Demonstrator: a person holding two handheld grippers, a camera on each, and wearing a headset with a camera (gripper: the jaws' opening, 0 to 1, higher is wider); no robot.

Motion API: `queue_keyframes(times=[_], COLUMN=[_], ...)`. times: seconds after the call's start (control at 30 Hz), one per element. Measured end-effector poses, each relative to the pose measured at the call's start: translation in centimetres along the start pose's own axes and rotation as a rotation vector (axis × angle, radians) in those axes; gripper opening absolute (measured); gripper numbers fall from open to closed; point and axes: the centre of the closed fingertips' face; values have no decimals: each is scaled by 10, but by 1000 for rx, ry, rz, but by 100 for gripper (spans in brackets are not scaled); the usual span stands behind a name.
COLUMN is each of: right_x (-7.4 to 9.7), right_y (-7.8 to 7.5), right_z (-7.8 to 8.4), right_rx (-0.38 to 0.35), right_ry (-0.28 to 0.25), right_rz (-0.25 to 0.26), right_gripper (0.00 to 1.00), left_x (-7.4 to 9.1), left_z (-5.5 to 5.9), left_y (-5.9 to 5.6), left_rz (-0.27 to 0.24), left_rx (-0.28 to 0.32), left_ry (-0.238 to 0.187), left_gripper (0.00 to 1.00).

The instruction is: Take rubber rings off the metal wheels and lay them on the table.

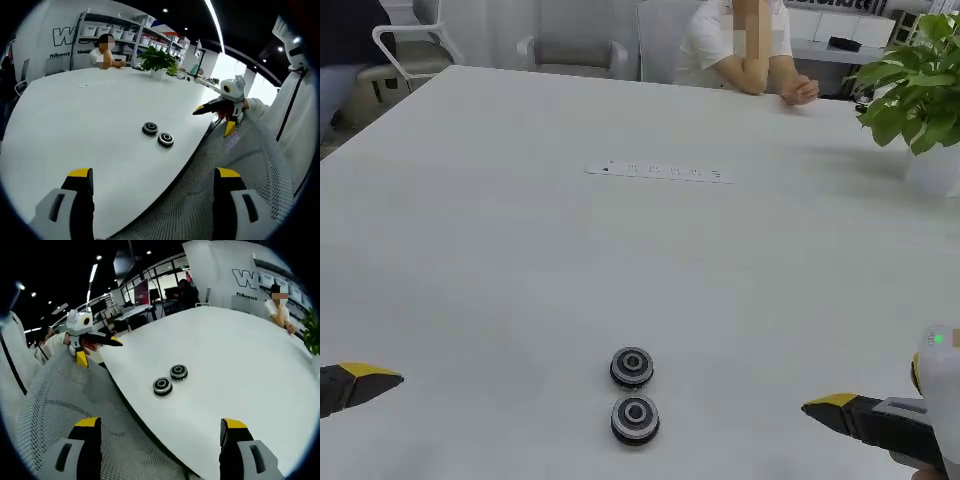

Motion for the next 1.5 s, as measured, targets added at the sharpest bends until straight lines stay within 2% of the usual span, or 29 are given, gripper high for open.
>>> queue_keyframes(times=[1.5], right_x=[1], right_y=[-1], right_z=[0], right_rx=[-30], right_ry=[-11], right_rz=[-5], right_gripper=[99], left_x=[-1], left_z=[0], left_y=[0], left_rz=[4], left_rx=[-2], left_ry=[0], left_gripper=[99])
Point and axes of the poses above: the centre of the closed fingertips' face, and the gripper's own axes: x roughly backward along the fingers, y roughly to its left, z roughly out of its underside, and after that the axes turned 11 degrees about y, right-handed
